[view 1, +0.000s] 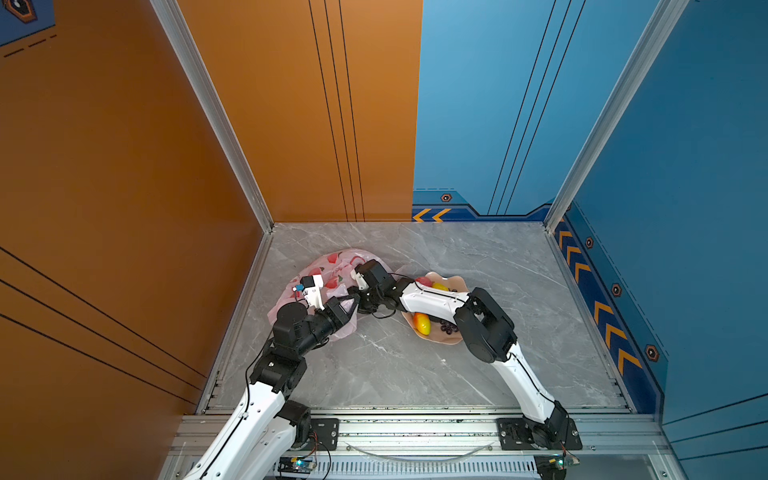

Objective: Place the fruits into the plastic bag
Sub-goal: 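Push the papaya deeper into the bag and open the right gripper, then withdraw the right gripper from the bag and lift it away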

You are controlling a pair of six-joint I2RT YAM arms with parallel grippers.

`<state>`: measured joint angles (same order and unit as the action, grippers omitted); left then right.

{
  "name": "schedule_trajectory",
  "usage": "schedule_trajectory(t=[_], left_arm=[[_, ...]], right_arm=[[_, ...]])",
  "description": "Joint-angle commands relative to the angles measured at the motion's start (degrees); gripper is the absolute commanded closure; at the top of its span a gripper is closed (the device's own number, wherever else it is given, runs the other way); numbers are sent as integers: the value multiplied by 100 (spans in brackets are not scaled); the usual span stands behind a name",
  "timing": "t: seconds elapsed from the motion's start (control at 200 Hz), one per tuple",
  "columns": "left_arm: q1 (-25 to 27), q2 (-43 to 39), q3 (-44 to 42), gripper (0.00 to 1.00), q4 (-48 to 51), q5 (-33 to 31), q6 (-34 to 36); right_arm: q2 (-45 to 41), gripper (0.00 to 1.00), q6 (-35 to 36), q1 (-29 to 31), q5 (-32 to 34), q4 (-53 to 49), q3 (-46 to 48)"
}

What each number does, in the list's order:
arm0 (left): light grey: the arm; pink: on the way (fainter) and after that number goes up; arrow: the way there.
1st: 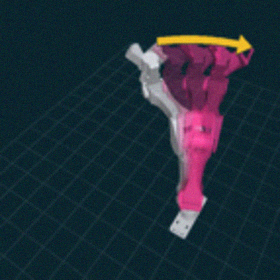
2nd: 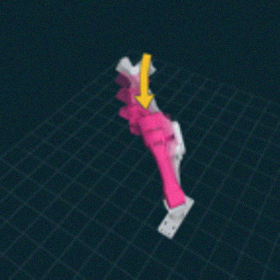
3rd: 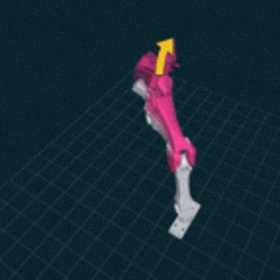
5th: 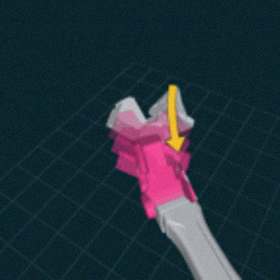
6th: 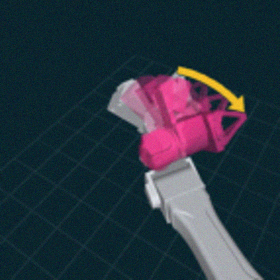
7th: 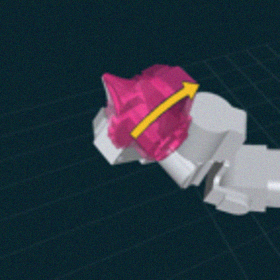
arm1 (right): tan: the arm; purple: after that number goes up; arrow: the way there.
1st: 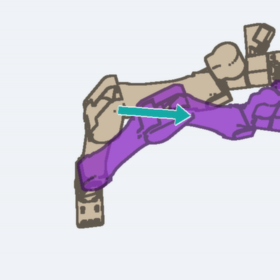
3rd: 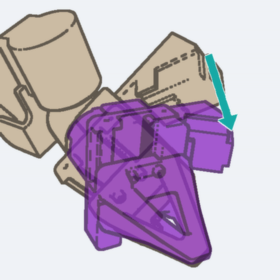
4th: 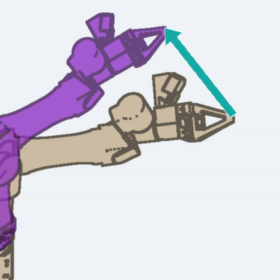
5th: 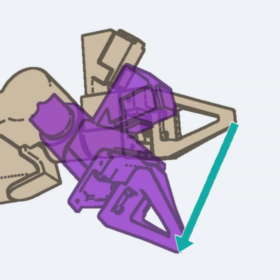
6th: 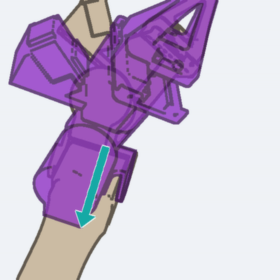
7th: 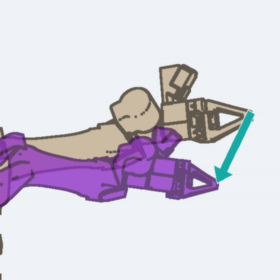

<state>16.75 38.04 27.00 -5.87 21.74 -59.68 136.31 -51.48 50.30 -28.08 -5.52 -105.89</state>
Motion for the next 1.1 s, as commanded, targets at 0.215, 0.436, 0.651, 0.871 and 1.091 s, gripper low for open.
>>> schedule_trajectory(t=[0.215, 0.436, 0.651, 0.871, 1.091], left_arm=[[-65, -35, -229, 100, -195, 218, -61], [-110, -127, -374, 100, -239, 239, -95], [-213, -357, -358, 100, -11, 283, -72], [-441, -579, -269, 100, 312, 402, -18], [-645, -668, -231, 100, 451, 493, -17]], right_arm=[[39, 25, -160, 96, -580, 127, -566], [-251, 0, -99, 9, -389, 78, -281], [-441, 0, -121, -275, -109, -63, -114], [-782, 0, 18, -675, 153, -195, -39], [-1165, 0, -105, -970, 212, -539, -34]])
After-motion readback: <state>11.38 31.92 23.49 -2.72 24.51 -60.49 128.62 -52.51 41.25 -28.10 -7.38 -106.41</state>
